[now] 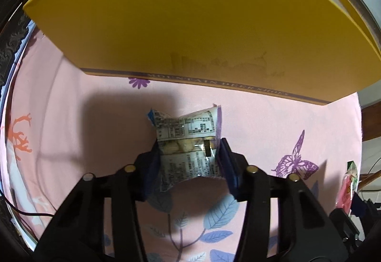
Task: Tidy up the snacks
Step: 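Grasp the blue-edged white packet with the left gripper, then carry both packets over the yellow box and open both grippers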
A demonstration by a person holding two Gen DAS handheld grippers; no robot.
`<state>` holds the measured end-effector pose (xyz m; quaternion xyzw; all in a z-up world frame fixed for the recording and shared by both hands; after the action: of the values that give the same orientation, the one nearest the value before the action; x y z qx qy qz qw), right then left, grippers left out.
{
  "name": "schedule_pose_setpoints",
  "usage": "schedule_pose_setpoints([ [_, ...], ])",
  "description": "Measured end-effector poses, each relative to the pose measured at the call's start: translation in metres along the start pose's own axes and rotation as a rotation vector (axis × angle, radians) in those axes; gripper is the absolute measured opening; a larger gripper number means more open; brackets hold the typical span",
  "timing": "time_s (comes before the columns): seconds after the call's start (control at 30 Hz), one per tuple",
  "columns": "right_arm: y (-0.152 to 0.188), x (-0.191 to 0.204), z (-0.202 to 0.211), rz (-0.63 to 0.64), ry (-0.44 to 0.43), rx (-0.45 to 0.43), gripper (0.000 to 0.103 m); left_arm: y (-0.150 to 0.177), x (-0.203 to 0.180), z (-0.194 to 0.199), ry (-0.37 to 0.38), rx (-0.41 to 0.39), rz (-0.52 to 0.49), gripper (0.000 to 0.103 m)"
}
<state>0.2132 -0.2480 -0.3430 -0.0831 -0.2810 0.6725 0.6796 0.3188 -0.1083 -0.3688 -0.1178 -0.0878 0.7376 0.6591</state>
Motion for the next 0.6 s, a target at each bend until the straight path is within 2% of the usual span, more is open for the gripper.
schedule_pose_setpoints([
  [0.23, -0.009, 0.014, 0.010, 0.040, -0.011, -0.034, 0.055, -0.002, 0.007, 0.031, 0.025, -0.060, 0.000, 0.046],
  [0.43, -0.024, 0.036, 0.032, 0.092, -0.029, -0.092, 0.055, -0.003, 0.020, 0.078, 0.055, -0.131, 0.000, 0.046],
  [0.6, -0.043, 0.056, 0.059, 0.143, -0.043, -0.162, 0.055, 0.000, 0.033, 0.120, 0.095, -0.211, 0.038, 0.046],
])
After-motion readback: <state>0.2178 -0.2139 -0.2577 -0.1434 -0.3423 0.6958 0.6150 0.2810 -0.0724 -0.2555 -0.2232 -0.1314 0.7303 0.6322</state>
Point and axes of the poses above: each gripper's, at about its wrist camera, not at the fingertips, and z roughly against the way its jaws point, x to its left, y to its underside, the point moved 9 cm from there along -z, roughly the way its jaws point, and after that the axes turned 5 degrees about z, right-handed, at the moved point
